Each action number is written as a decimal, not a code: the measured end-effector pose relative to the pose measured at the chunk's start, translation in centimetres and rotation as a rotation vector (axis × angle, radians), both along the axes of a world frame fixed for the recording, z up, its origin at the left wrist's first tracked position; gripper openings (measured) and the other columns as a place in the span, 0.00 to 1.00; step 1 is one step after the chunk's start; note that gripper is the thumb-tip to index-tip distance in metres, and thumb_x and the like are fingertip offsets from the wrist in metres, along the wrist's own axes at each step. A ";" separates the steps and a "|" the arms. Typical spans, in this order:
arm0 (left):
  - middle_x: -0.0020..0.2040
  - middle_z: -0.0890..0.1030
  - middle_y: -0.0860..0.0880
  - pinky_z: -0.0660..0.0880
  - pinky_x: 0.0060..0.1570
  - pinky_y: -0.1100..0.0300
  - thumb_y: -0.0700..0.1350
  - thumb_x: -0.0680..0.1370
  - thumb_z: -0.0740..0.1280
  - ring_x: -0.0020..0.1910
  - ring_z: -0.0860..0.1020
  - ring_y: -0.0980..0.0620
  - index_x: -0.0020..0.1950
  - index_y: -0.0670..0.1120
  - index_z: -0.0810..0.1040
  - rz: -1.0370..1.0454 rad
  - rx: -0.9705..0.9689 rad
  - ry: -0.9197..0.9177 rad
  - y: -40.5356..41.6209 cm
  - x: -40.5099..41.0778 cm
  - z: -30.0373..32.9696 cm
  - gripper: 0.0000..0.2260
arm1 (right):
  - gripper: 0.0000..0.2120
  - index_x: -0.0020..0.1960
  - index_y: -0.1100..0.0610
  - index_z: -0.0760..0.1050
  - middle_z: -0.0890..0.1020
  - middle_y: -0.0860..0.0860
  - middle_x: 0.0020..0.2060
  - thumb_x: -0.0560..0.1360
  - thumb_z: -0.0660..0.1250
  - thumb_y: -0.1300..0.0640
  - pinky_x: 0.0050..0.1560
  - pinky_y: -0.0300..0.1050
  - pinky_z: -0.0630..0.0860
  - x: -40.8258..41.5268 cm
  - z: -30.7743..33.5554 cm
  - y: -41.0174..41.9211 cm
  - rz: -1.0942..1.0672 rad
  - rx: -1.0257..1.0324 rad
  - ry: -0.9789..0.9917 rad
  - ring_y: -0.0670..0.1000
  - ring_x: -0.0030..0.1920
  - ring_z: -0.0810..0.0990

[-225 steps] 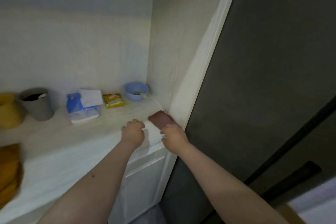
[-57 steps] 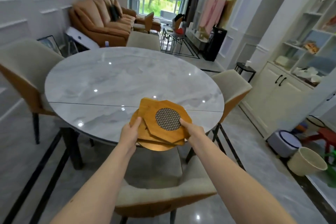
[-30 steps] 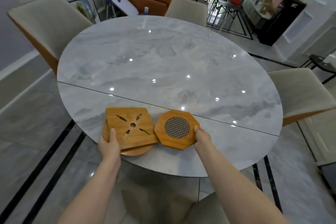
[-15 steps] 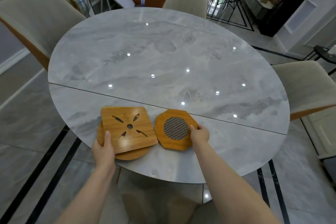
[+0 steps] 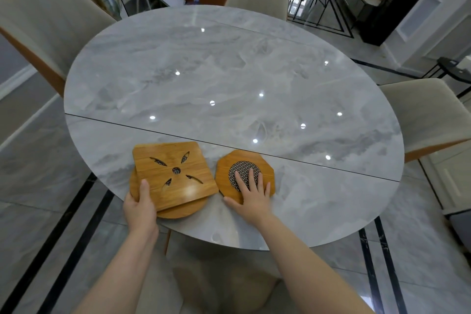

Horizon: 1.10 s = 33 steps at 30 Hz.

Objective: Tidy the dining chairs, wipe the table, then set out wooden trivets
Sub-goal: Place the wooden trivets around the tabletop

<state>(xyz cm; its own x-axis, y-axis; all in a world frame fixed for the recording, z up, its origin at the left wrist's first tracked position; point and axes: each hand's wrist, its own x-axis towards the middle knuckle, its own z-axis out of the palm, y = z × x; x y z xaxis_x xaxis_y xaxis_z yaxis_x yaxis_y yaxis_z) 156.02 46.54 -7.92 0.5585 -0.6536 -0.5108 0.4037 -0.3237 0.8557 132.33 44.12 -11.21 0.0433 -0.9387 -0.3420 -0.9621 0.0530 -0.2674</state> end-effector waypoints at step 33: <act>0.57 0.78 0.49 0.74 0.57 0.52 0.52 0.80 0.61 0.56 0.77 0.50 0.60 0.51 0.74 -0.051 -0.044 0.003 0.8 -1.7 1.1 0.10 | 0.36 0.76 0.41 0.38 0.36 0.52 0.77 0.76 0.49 0.30 0.72 0.59 0.31 1.2 0.8 2.1 -0.024 0.014 0.024 0.56 0.75 0.30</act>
